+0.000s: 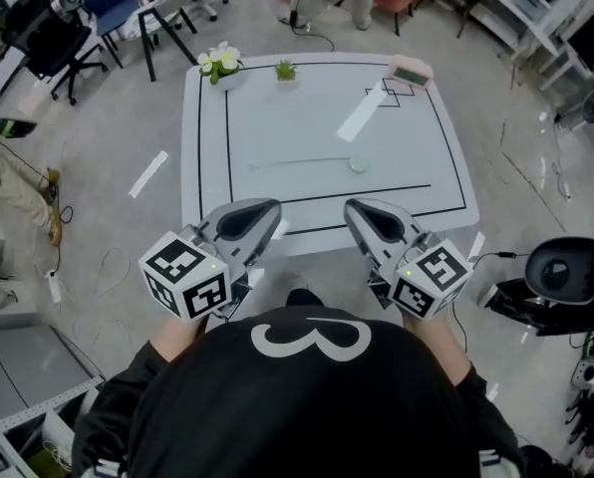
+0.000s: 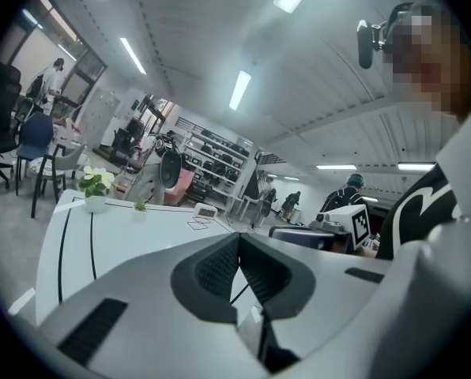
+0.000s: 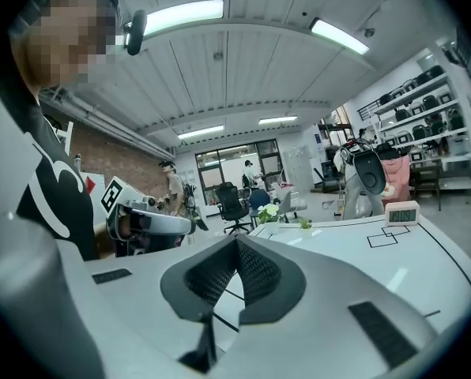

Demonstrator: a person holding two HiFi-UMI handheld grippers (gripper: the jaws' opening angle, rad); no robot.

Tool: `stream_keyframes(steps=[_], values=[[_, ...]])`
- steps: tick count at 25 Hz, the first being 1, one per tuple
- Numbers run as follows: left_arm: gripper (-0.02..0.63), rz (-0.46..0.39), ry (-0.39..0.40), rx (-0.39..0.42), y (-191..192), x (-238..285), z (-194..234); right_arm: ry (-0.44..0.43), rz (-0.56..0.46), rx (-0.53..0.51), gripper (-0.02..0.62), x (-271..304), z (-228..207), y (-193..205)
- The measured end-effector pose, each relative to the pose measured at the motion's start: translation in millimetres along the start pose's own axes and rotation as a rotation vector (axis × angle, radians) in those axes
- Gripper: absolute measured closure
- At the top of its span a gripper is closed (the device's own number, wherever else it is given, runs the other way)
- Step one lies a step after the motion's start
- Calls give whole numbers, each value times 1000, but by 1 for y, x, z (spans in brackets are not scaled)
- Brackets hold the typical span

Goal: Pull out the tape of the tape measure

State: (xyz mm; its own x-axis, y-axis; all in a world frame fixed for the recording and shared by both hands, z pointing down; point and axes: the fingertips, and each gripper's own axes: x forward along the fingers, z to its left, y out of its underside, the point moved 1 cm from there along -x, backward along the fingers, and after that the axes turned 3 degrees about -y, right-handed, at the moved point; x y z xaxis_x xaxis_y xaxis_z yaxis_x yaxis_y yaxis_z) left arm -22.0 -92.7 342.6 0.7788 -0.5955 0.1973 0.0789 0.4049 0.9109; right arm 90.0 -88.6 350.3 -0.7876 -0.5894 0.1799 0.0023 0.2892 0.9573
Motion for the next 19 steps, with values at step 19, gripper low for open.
stream_keyframes(steps=[19], values=[[603,12,3,17,3,-3,-17,38,-5,-33,586,-22,3,2]])
